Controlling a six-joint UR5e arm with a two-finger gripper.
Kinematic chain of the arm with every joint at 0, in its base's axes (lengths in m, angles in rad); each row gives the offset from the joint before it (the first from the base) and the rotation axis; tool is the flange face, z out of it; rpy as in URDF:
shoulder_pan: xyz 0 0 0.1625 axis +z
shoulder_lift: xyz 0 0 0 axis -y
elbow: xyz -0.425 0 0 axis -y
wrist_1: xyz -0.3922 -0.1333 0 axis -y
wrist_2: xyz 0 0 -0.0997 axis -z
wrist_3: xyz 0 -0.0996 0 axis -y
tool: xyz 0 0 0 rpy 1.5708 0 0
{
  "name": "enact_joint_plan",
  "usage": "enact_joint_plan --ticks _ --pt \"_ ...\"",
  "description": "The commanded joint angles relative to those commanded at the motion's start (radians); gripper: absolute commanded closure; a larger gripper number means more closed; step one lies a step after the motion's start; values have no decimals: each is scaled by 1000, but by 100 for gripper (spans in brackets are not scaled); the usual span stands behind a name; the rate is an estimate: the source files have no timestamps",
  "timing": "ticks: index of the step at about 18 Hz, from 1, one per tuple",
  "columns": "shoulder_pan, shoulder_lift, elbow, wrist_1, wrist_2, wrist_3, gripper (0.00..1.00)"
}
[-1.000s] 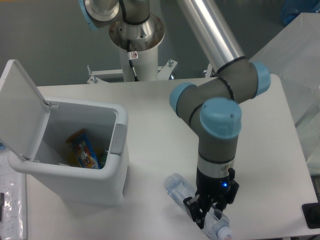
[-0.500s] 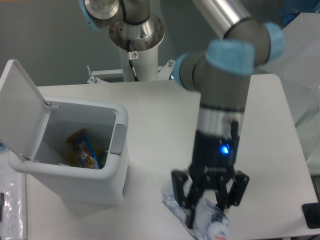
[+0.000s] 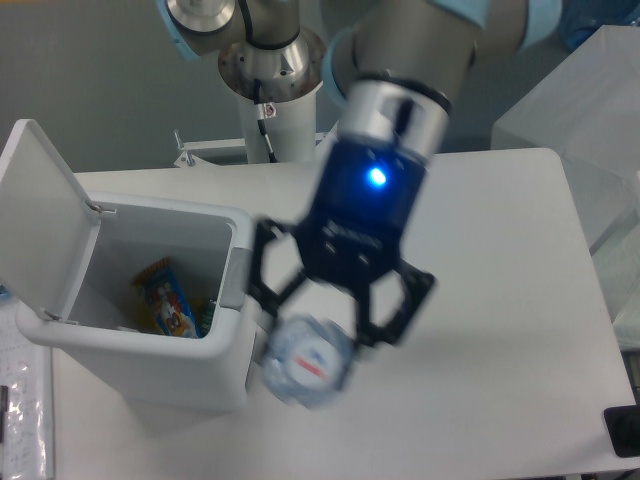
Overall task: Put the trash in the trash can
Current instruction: 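Lift the bottle over the trash can and release it inside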
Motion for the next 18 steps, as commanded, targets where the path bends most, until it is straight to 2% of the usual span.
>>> enact_joint_plan --ticks 2,4,7,12,13,14,15,16,17,18 --pt "-29 55 -89 2 0 55 49" --pt "-52 101 -154 2 0 83 49" --pt "-72 131 -217 2 0 106 49" --pt "-98 167 -341 2 0 224 48" --pt "-100 171 -365 2 0 258 44" --pt "-108 177 -388 2 0 288 30" --pt "-112 181 -404 2 0 313 22" --pt "-112 184 -421 2 0 325 5" --pt "-111 187 -427 2 0 330 0" --pt "-109 190 -430 2 0 332 0"
